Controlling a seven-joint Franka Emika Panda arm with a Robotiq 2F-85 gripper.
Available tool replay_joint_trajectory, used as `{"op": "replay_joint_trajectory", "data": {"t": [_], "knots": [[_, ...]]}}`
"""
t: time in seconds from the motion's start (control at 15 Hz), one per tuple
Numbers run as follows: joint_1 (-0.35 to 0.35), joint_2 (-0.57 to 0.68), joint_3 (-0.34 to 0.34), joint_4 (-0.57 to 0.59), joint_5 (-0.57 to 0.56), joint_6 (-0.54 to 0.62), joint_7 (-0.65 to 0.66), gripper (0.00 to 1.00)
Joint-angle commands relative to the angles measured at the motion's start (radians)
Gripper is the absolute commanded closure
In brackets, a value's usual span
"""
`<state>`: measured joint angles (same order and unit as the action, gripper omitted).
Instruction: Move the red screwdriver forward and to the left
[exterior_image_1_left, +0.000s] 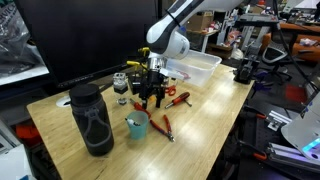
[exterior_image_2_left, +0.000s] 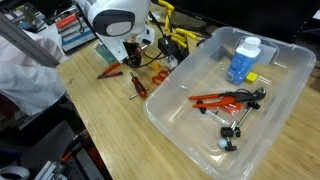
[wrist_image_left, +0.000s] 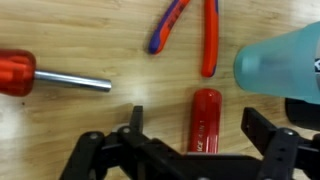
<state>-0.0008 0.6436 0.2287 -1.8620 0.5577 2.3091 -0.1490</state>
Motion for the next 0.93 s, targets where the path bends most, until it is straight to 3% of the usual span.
{"op": "replay_joint_trajectory", "data": {"t": [0.0,0.27,0.33,0.87], "knots": [[-0.014,-0.114,0.005,-0.118,0.025,0.026,-0.01,0.0],[-0.02,-0.247,0.019,-0.24,0.122,0.047,-0.053,0.0],[0.008,-0.18,-0.011,-0.16,0.078,0.007,-0.019,0.0],[0.012,-0.18,-0.015,-0.165,0.083,0.007,-0.02,0.0]]}}
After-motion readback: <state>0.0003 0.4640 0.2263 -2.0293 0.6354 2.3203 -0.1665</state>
